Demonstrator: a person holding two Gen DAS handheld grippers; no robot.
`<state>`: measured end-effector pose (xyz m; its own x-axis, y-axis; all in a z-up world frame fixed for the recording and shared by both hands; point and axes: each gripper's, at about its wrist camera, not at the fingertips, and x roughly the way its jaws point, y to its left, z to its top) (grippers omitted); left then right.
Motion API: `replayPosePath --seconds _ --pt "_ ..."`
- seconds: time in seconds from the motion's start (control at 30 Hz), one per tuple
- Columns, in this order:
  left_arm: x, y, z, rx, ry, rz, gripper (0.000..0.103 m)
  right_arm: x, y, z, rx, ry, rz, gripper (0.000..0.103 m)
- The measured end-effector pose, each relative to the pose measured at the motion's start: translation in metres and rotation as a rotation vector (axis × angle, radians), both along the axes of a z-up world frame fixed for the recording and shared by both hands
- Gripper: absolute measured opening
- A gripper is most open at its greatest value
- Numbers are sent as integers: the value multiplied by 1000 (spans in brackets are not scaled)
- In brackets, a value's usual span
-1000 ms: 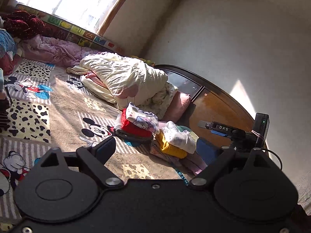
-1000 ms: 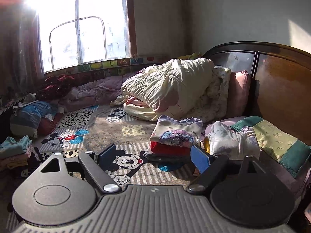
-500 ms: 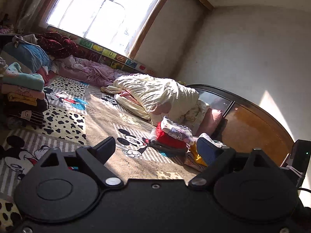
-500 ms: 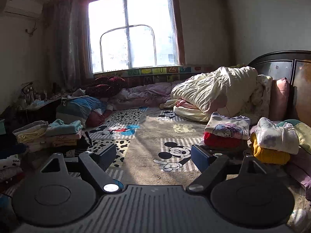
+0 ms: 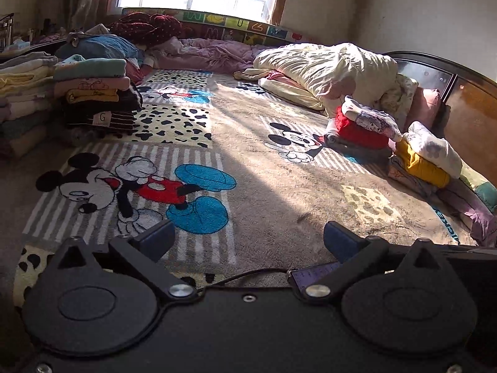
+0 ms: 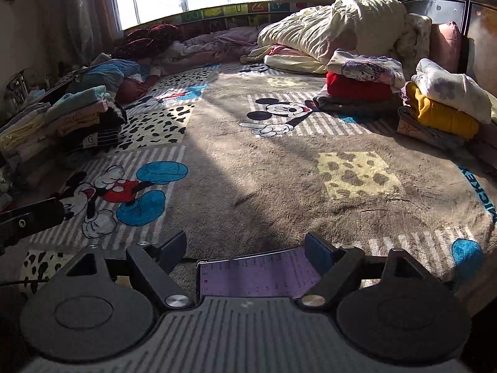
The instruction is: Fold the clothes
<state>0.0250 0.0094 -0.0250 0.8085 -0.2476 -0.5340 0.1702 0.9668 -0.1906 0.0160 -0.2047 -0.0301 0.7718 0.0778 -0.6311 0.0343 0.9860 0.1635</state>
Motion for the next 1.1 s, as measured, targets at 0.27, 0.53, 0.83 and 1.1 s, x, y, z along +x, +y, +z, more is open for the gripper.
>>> replayPosePath --seconds 0.27,0.53,0.83,1.1 --pt "0 -10 -4 31 44 35 103 4 -3 -4 23 1 4 82" --pt "-1 -18 -6 89 74 62 103 4 -1 -1 20 -12 16 82" --pt "-2 -16 -5 116 73 91 103 5 2 1 13 -20 17 82" --pt "-5 -12 -4 113 48 109 103 7 7 0 6 -16 21 82"
